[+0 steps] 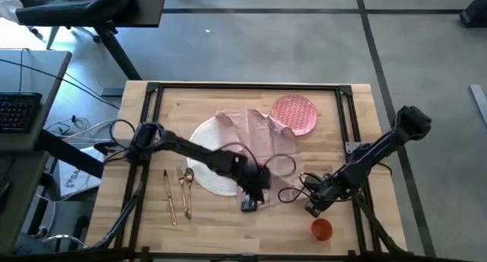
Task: Set table place
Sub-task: Fold the pink napkin
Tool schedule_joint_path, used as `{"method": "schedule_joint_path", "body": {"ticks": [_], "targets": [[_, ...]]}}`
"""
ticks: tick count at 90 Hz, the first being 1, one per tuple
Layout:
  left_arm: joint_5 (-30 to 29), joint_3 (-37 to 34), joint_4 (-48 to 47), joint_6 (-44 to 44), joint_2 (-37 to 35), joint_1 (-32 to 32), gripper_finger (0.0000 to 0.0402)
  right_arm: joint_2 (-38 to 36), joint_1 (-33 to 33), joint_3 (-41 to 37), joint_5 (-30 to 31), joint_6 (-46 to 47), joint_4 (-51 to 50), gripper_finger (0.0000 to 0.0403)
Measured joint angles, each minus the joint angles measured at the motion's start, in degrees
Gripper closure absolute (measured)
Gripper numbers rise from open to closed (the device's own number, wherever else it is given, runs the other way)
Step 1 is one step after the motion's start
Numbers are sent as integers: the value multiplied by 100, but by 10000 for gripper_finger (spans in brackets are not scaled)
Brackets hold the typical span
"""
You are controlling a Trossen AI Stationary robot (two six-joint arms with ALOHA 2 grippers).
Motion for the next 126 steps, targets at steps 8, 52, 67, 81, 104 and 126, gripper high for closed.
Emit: {"method": "schedule_joint_path", "body": {"ticks": [8,52,67,81,104,126], "targets": [[-214,0,261,-228,243,-38,298,2,-48,0,43,86,108,403],[-1292,4,305,-260,709,-280,303,2,-85,0,59,369,318,403],[-1198,10,343,-439,780,-285,341,2,-85,0,59,391,362,403],[-1190,5,253,-514,781,-284,388,2,-85,0,62,393,389,403],[-1146,12,-409,-515,659,-286,401,2,-85,0,103,393,389,403],[-1159,4,-1329,-464,372,-393,401,2,-85,0,167,393,423,403]]}}
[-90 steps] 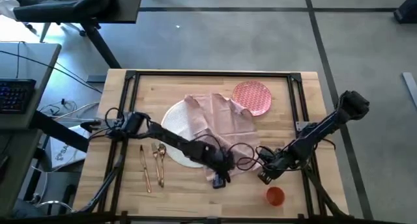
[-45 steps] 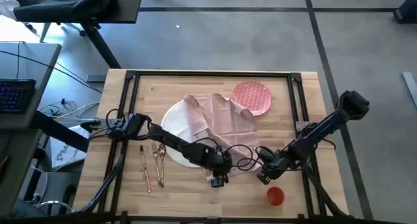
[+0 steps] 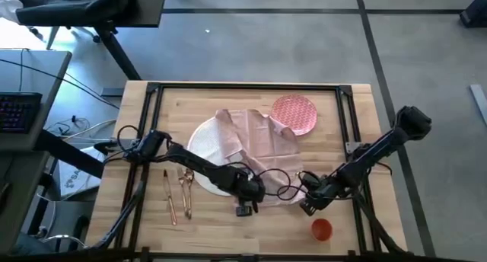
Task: Set table place
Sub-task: Fold the pink napkin
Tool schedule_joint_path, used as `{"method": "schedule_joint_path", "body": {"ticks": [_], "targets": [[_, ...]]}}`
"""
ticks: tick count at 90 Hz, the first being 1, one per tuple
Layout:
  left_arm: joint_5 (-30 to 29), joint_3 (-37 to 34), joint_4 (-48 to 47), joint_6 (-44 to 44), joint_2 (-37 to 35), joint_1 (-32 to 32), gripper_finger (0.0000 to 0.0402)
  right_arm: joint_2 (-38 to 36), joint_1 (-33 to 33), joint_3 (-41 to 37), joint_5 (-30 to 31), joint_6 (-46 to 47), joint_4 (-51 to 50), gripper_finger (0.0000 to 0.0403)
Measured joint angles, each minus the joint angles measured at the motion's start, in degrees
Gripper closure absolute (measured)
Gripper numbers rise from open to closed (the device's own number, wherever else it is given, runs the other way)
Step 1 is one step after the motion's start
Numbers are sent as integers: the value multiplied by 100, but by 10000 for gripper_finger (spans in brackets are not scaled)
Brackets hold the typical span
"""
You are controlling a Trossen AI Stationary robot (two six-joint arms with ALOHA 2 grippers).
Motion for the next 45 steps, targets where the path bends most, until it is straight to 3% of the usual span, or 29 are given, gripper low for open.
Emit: {"method": "schedule_joint_path", "body": {"ticks": [11,24,45], "targets": [[328,-4,448,-273,-18,-43,401,0,2,0,88,0,90,403],[142,-4,1458,-546,-16,-86,396,0,1,0,93,-23,186,403],[-115,-4,1817,-43,285,-77,345,0,0,0,104,-22,273,403]]}}
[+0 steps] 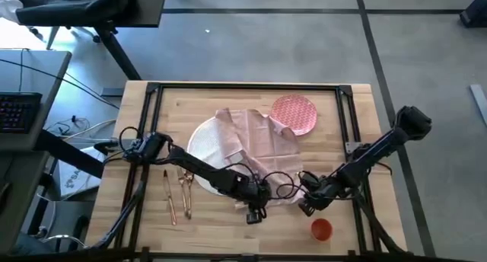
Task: Set table place
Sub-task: Fold the pink napkin
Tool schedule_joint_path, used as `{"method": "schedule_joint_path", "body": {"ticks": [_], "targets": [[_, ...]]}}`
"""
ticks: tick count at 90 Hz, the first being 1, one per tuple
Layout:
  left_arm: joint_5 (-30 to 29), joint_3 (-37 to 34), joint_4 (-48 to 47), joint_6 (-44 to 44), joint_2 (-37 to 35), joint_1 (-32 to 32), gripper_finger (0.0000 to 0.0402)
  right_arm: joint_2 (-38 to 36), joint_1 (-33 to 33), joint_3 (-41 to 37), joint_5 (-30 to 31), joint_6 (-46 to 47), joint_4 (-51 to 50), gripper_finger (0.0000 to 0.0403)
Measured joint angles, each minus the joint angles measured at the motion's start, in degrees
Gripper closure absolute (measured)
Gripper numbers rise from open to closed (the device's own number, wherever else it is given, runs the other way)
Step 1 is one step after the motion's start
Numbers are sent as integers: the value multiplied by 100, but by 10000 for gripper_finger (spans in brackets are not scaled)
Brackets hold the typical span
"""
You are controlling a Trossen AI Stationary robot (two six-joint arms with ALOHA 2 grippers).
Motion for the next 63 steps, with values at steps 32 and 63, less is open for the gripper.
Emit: {"method": "schedule_joint_path", "body": {"ticks": [32,63], "targets": [[-416,1,-310,-61,119,-44,318,0,0,0,-6,20,52,403],[-442,11,-545,-387,90,-37,397,0,0,0,-11,22,43,403]]}}
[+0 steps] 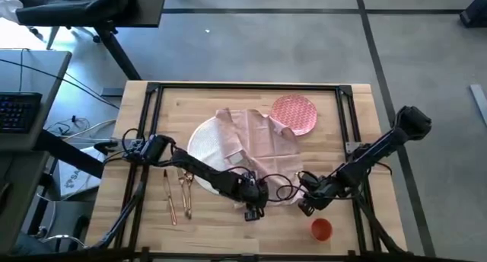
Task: Set table place
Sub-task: Fold the pink napkin
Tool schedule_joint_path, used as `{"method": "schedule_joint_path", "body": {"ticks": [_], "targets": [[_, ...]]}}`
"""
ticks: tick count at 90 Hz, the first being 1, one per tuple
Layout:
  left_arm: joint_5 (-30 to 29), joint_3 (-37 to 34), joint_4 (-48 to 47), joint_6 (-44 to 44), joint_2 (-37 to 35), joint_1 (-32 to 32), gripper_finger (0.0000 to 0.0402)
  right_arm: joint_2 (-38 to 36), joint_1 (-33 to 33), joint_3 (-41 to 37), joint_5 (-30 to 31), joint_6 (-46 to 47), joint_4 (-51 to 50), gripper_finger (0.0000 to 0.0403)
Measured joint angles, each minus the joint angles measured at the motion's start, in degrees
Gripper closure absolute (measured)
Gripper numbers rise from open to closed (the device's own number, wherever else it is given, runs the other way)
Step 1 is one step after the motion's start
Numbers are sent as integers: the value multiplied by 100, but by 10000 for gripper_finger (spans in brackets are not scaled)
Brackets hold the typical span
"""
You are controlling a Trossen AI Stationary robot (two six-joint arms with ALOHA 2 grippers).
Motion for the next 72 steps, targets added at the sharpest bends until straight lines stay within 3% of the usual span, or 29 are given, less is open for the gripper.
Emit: {"method": "schedule_joint_path", "body": {"ticks": [28,45,72], "targets": [[-437,-9,-562,-918,-778,-205,401,0,2,0,-4,-35,2,403],[-1042,-9,-1354,-1670,-1234,-630,401,0,2,0,-7,-98,-14,403],[-1319,-9,-2181,-2498,-1280,-1343,401,0,13,0,-36,-197,-233,403]]}}
